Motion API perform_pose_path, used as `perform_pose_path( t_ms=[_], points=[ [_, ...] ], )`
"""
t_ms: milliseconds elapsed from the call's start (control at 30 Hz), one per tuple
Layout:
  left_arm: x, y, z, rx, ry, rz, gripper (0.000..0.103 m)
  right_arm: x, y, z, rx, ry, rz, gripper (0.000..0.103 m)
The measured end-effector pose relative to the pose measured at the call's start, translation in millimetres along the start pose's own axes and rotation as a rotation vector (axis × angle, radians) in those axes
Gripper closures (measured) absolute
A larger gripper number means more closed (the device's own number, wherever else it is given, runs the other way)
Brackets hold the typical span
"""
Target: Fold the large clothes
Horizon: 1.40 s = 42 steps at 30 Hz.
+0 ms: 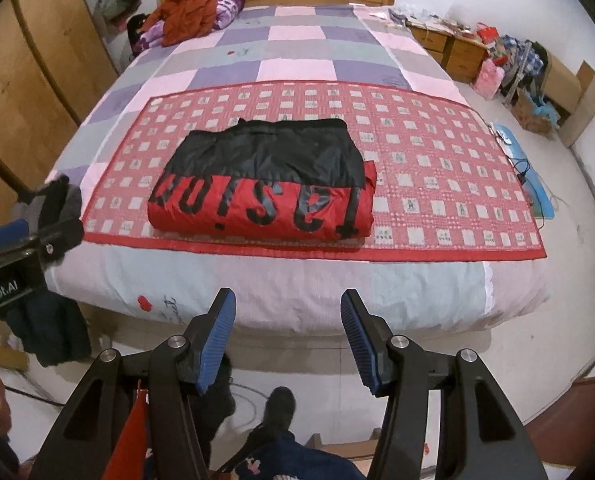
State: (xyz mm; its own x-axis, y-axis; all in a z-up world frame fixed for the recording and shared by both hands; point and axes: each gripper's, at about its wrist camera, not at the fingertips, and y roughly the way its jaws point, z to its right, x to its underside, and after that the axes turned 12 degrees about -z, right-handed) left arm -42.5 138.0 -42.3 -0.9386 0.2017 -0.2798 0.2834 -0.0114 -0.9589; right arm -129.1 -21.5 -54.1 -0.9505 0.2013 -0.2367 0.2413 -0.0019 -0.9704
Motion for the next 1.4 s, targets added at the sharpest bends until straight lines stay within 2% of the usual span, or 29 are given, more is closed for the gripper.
perform_pose_path(
  t_ms=[67,167,533,1400],
  points=[
    [-1.9,-2.4,1.1,-0.014,0.006,0.006,0.014,-3.6,-2.7,-3.3,-0.001,0.001,-0.002,0.045],
    [-4.6,-2.0,1.8,0.011,0.008,-0.006,0.014,-6.7,-7.9,-11.0,0.004,-0.007,0.001,0.045],
    [-16.3,4.7,2.8,0.026,0.023,-0.033,0.014,-11.0,-5.4,-14.2,0.003,0.013,-0.031,0.045],
    [-11.8,18.5,-4.1,0.033,0.053,-0.049,0.014,-8.9,2.5,-22.6,-0.011,0.011,-0.041,0.045]
  ],
)
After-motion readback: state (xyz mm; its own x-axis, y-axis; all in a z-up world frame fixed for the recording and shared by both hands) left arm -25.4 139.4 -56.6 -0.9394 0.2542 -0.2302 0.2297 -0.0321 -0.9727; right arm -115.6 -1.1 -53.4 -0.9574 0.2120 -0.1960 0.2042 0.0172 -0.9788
